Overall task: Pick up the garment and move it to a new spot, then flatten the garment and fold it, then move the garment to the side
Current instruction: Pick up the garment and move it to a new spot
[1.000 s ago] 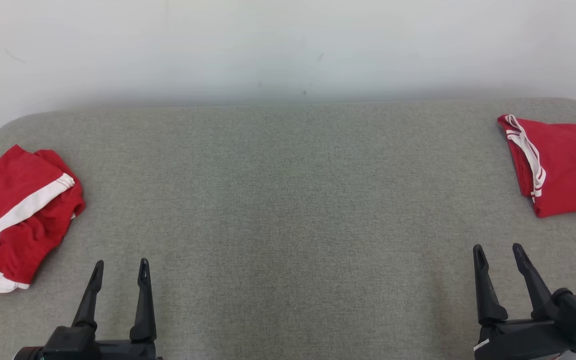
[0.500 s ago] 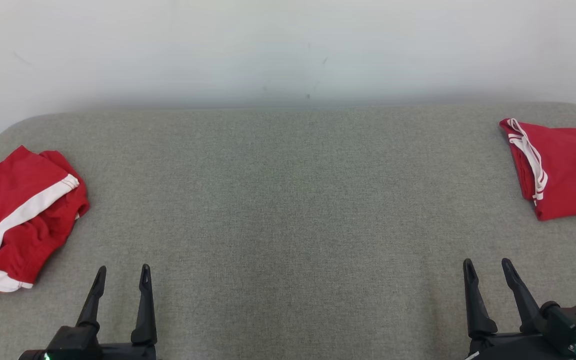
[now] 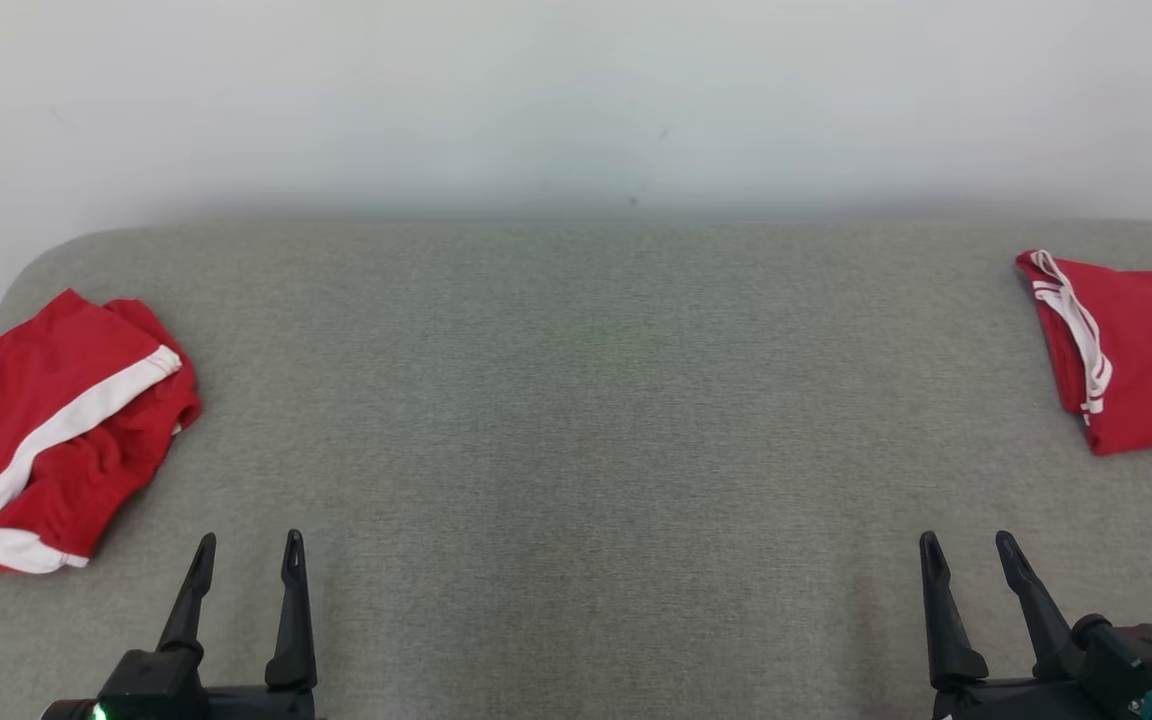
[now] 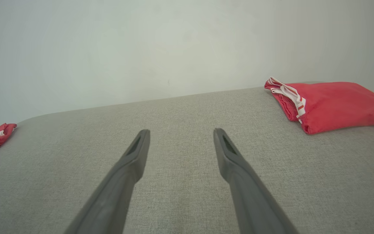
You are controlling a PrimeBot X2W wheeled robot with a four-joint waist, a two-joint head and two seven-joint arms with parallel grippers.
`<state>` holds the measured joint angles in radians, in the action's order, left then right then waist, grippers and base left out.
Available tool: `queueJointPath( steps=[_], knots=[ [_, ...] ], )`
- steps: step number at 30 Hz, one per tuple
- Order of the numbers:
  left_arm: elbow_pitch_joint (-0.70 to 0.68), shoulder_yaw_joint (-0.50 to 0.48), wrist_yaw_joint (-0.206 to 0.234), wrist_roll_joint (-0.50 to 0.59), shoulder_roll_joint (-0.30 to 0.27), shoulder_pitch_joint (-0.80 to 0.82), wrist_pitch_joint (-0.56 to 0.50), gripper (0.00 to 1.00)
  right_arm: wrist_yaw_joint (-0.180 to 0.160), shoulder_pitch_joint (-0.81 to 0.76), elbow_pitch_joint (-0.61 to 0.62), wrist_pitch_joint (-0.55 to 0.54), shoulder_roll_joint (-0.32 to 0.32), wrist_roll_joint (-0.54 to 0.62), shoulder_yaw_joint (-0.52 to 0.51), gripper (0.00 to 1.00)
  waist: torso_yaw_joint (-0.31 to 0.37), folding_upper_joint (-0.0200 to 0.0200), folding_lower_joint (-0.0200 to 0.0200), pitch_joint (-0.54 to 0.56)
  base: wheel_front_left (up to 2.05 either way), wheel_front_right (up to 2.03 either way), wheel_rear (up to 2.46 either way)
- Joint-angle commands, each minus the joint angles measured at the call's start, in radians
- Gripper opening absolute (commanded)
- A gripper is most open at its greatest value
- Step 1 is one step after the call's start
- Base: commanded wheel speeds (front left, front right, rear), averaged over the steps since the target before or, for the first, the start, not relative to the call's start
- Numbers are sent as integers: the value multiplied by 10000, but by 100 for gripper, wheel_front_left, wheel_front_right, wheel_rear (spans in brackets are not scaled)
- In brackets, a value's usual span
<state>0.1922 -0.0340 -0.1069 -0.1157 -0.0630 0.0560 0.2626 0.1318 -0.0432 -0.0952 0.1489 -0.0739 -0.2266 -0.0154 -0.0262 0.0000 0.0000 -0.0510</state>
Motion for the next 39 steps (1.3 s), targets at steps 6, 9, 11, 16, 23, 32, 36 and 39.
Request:
queueJointPath(
  steps=[6, 9, 11, 16, 23, 32, 36, 39],
  knots=[
    [84, -33, 35, 1, 35, 93, 30, 100, -26, -131, -16, 8, 72, -23, 44, 100, -798, 0, 0, -7, 0, 0, 0],
    [139, -69, 79, -28, 44, 31, 32, 100, -26, -164, -44, 61, 107, -66, -52, 100, -1305, 0, 0, 13, 0, 0, 0],
    [182, -91, 88, -57, 47, -10, 30, 100, -26, -248, -67, 79, 143, -95, -93, 100, -1698, 0, 0, 48, 0, 0, 0],
    [259, -148, 124, -83, 54, -97, 30, 100, -26, -367, -100, -25, 176, -70, -121, 100, -2687, 0, 0, 163, 0, 0, 0],
    [349, -251, 151, -98, 10, -195, 30, 100, -26, -294, -30, -147, 201, 15, -5, 100, -3812, 0, 0, 262, 0, 0, 0],
    [396, -496, 168, -168, -120, -313, 30, 100, -26, -295, -107, -196, 218, 22, 159, 100, -4600, 0, 0, 349, 0, 0, 0],
    [272, -546, 255, -179, -114, -381, 30, 100, -27, -293, -142, -178, 223, 12, 205, 100, -4648, 0, 0, 349, 0, 0, 0],
    [236, -618, 256, -229, -137, -439, 30, 100, -27, -261, -154, -203, 227, -11, 253, 100, -4600, 0, 0, 326, 0, 0, 0]
  ],
)
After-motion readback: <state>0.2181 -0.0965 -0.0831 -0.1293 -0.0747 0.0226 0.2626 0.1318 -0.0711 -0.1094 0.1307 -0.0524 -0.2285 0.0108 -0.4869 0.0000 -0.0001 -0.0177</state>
